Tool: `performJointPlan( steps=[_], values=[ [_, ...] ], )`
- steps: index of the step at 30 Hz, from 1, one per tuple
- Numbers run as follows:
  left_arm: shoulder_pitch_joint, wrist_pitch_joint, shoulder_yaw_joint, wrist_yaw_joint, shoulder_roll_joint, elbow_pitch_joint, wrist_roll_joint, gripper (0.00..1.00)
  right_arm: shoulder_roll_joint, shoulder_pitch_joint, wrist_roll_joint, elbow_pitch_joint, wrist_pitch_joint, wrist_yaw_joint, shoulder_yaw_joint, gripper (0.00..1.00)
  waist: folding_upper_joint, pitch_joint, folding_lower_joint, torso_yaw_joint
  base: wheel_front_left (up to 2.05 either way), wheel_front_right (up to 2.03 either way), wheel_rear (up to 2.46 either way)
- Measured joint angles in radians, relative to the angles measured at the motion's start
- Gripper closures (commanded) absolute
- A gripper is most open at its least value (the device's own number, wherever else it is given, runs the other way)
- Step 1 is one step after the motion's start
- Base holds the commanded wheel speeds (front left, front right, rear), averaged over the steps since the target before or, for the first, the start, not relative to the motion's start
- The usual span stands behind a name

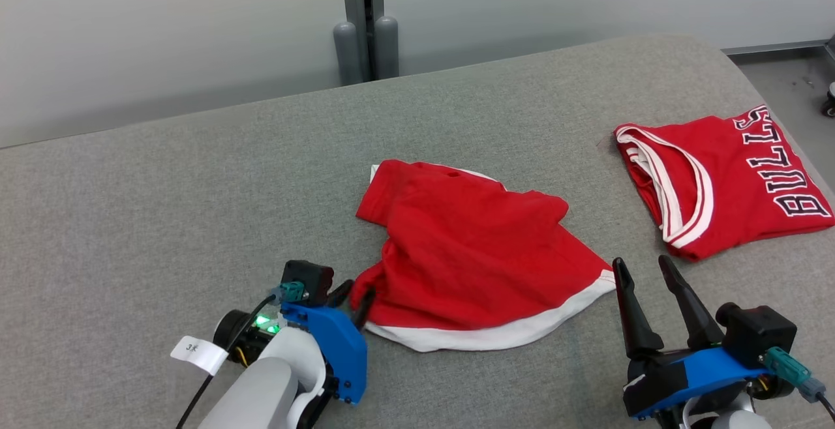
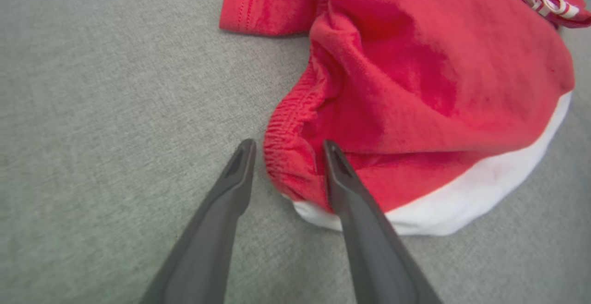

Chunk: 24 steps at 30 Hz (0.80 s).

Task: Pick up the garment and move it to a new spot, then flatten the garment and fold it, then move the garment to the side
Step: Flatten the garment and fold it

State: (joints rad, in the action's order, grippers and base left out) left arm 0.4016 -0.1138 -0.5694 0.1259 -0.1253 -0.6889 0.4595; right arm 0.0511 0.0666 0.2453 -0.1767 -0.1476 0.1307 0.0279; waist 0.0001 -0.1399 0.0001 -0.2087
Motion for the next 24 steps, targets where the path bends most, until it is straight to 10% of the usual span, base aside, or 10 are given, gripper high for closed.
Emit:
performJointPlan(
  steps=[22, 24],
  values=[
    [-0.203, 0.157, 0.109, -0.199, -0.029, 0.19, 0.071, 1.0, -0.001, 0.0, -0.006, 0.009, 0.01, 0.0, -0.016, 0.0, 0.0, 0.034, -0.0001, 0.21, 0.0, 0.0, 0.0],
    [-0.212, 0.169, 0.105, -0.2, -0.035, 0.228, 0.068, 0.0, -0.001, 0.0, -0.006, 0.009, 0.014, 0.0, -0.009, 0.0, 0.0, 0.04, -0.0001, 0.212, 0.0, 0.0, 0.0]
  ],
)
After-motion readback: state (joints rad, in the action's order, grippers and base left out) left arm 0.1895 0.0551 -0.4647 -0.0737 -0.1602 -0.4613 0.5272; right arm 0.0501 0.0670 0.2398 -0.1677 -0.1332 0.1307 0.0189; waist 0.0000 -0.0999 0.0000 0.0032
